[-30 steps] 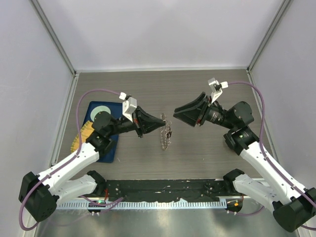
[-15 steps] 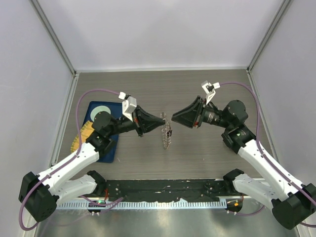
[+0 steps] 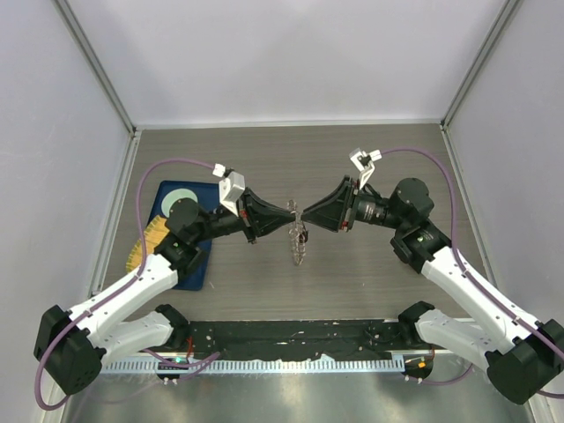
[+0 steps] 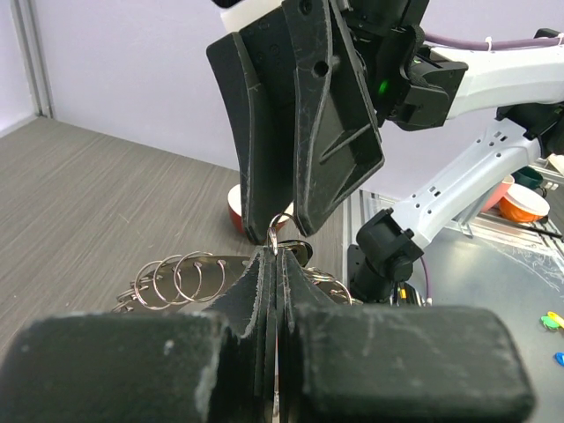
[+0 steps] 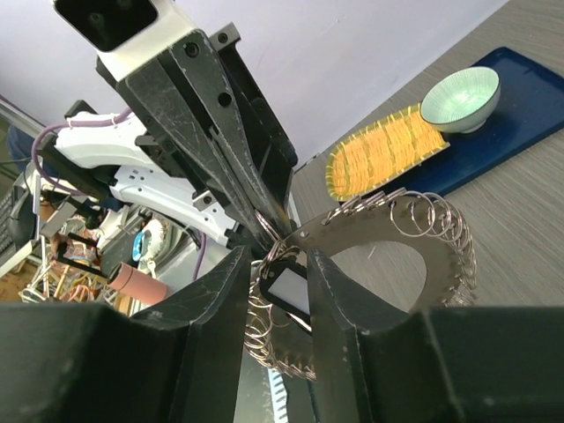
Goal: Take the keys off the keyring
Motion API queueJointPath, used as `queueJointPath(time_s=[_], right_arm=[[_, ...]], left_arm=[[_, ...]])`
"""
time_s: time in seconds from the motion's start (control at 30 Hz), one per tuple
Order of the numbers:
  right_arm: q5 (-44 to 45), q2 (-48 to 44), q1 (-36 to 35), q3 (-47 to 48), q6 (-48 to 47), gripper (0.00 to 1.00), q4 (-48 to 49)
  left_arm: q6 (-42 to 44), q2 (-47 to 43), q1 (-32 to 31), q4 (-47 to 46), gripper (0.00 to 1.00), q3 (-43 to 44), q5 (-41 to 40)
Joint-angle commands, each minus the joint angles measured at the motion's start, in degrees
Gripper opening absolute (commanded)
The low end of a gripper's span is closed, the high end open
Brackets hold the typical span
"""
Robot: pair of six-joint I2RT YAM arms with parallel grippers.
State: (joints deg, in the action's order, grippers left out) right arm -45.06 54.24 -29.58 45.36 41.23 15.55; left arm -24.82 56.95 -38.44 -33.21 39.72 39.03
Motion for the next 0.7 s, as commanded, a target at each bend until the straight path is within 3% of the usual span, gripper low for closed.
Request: queueJointPath(time_s=[0.0, 0.2, 0.23, 0.43, 0.67], right_arm=[[1.64, 0.17, -0.65, 2.10, -2.91, 0.37, -2.27], [3.57, 0.08, -0.83, 2.01, -3.00, 0.11, -3.25], [3.83, 0.08, -0.91, 1.75, -2.65, 0.02, -3.07], [4.36, 0.95, -2.67, -1.24, 4.02, 0.01, 5.53], [7.79, 2.10, -4.34, -2.21, 4.47, 0.01, 5.63]], left_arm=[[1.18, -0.35, 0.29, -4.32, 0.00, 0.70, -0.70], [1.00, -0.35, 0.29, -4.76, 0.00, 0.62, -1.23], [0.74, -0.52, 0.29, -5.45, 0.00, 0.44, -1.49], [-1.37, 0.18, 0.29, -10.72, 0.00, -1.23, -2.99], [-3.13, 0.01, 0.38, -15.83, 0.00, -2.63, -3.17]])
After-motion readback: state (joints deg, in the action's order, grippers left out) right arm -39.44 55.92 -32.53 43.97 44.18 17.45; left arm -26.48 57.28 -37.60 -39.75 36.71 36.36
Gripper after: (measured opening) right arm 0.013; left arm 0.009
